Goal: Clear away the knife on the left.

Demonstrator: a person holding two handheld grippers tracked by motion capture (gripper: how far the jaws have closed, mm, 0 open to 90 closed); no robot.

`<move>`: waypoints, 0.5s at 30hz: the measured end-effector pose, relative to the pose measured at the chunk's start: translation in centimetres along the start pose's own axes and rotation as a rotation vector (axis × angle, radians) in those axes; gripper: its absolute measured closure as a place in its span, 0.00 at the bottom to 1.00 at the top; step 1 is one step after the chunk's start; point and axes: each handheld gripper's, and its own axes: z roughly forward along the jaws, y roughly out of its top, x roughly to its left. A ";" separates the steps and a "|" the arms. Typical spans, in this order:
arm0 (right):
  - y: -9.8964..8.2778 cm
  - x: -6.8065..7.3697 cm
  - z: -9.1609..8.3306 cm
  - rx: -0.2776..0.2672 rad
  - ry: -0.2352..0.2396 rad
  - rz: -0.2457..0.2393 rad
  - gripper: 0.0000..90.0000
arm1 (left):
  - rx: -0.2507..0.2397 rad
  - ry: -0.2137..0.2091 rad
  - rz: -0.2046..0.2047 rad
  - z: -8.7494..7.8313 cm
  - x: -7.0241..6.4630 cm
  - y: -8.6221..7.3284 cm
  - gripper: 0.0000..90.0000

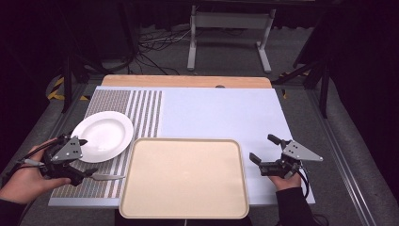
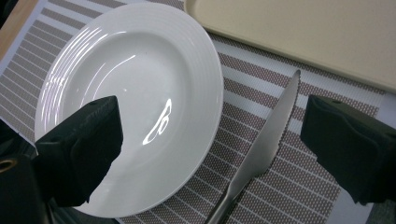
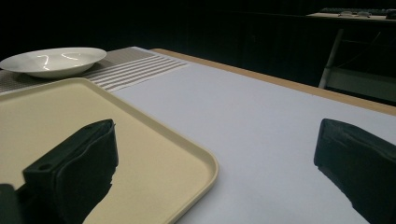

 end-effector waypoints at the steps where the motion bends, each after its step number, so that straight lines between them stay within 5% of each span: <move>1: 0.0 0.0 0.0 0.001 0.001 0.004 0.01 | 0.011 0.002 0.004 0.0 0.0 0.0 0.08; 15: -0.1 0.0 0.1 0.004 0.003 0.009 0.01 | 0.196 -0.059 0.053 0.2 0.3 -0.2 0.10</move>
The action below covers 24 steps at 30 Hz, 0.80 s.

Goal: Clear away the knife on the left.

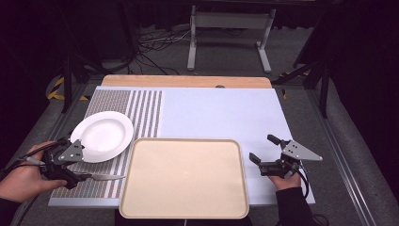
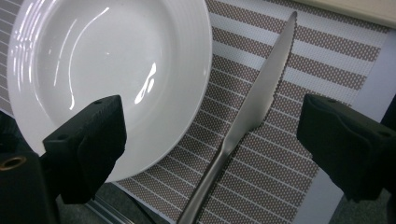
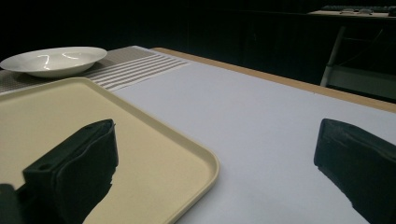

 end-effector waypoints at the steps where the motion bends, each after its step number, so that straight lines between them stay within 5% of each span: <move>1: 0.0 0.0 0.0 0.001 0.002 0.000 0.01 | 0.009 -0.002 0.002 0.0 0.0 0.0 0.10; 13: 0.0 0.0 0.0 0.003 0.002 0.003 0.01 | 0.089 -0.050 0.019 0.3 0.2 -0.5 0.12; 24: -0.1 0.0 0.0 0.002 0.007 0.006 0.01 | 0.170 -0.141 0.117 1.3 0.3 -1.4 0.26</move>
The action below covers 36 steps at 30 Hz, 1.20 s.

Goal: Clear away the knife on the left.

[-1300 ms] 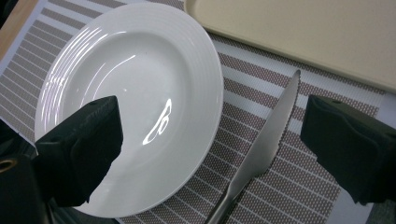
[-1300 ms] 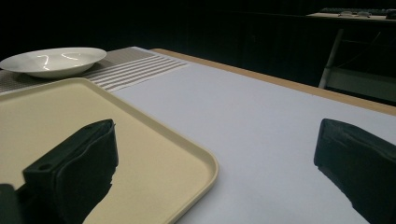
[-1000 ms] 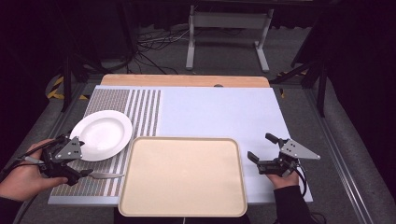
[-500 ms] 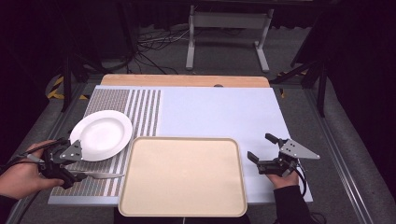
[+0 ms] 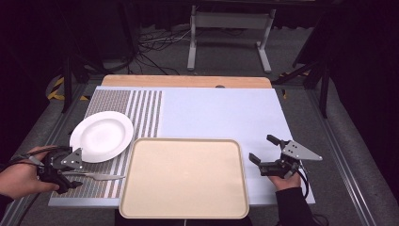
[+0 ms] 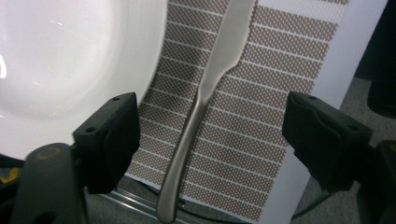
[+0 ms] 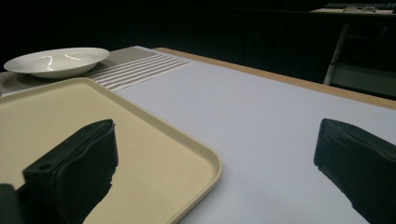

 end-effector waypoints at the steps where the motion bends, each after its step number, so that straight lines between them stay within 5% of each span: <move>1: 0.0 0.0 0.0 -0.001 0.002 0.002 0.01 | 0.017 -0.016 0.006 0.3 0.1 -0.1 0.28; 3: 0.0 0.0 0.0 0.001 0.004 0.002 0.01 | 0.048 -0.039 0.035 0.6 0.2 -0.2 0.39; 10: 0.0 0.1 0.0 0.004 0.017 0.008 0.01 | 0.076 -0.059 0.055 1.8 1.3 -0.6 0.47; 18: 0.0 0.1 0.0 0.002 0.018 0.004 0.01 | 0.051 -0.097 0.064 2.9 2.8 -1.0 0.51; 36: -0.1 0.1 0.0 0.003 0.035 0.003 0.01 | 0.137 -0.136 0.241 3.9 3.0 -0.6 0.87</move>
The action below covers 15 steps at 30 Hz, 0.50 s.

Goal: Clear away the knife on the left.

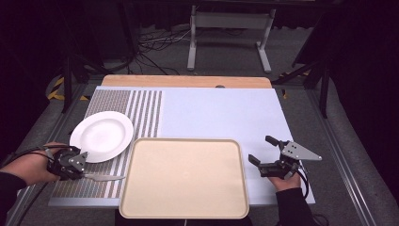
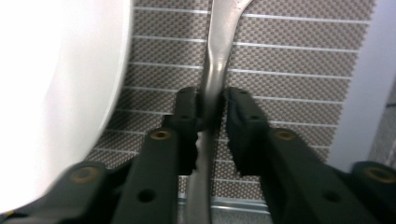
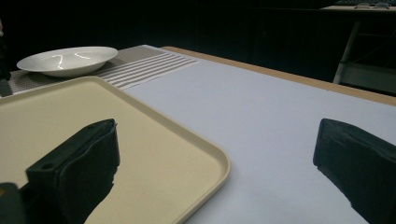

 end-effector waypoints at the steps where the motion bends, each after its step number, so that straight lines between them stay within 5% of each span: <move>1: 0.0 0.0 0.0 0.000 0.001 0.000 0.01 | -0.001 -0.004 0.006 0.0 0.0 0.0 0.87; 4: 0.0 0.0 0.0 0.002 0.002 0.003 0.01 | 0.024 -0.009 0.036 -0.1 0.2 0.3 0.88; 15: 0.0 0.0 0.0 0.001 0.004 0.007 0.01 | 0.034 -0.030 0.034 0.0 0.4 0.5 0.88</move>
